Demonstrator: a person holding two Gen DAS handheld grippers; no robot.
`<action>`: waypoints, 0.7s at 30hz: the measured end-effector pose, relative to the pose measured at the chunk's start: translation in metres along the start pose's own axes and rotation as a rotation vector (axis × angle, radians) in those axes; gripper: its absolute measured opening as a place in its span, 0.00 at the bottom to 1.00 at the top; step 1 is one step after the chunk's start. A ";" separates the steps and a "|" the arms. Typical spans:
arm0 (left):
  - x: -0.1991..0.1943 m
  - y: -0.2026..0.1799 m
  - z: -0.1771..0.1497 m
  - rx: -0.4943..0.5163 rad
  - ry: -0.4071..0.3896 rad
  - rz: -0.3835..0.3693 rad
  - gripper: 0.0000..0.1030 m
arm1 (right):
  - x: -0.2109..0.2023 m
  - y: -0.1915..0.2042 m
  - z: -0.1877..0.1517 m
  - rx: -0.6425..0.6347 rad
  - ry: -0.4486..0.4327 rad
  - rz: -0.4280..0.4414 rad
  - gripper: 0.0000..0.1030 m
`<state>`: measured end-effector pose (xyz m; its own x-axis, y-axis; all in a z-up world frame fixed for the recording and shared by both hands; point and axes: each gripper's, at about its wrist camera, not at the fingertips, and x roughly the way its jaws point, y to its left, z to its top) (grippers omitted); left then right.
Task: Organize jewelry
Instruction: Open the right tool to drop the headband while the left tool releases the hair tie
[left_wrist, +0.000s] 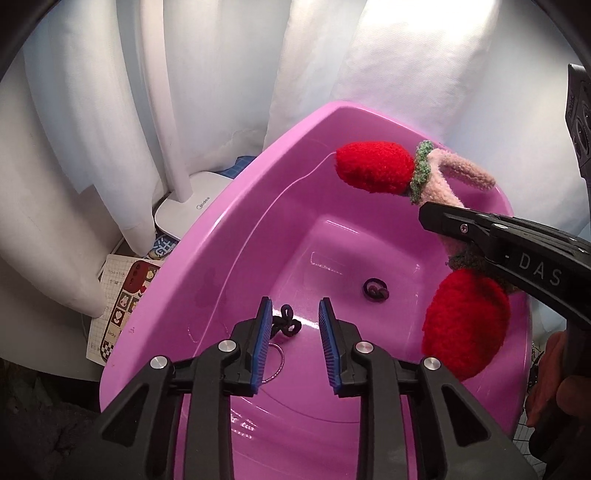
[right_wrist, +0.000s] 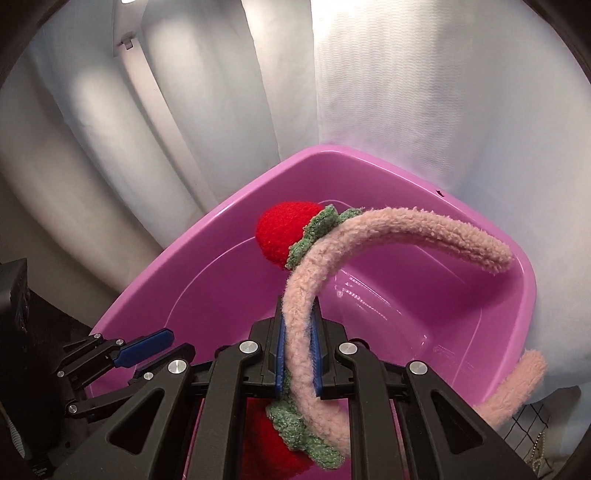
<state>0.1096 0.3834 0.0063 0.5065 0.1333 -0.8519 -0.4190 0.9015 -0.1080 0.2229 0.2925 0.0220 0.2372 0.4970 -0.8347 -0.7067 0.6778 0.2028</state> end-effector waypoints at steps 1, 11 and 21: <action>0.001 0.000 0.000 -0.002 0.003 0.001 0.38 | 0.003 0.000 0.000 0.004 0.017 -0.006 0.11; -0.003 0.009 -0.003 -0.033 -0.008 0.019 0.76 | 0.007 -0.001 0.001 0.021 0.055 -0.034 0.62; -0.006 0.009 -0.009 -0.031 -0.010 0.036 0.78 | 0.009 0.000 0.002 0.011 0.054 -0.043 0.62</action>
<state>0.0962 0.3875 0.0060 0.4978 0.1699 -0.8505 -0.4606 0.8827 -0.0933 0.2261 0.2981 0.0157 0.2303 0.4377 -0.8691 -0.6890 0.7041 0.1720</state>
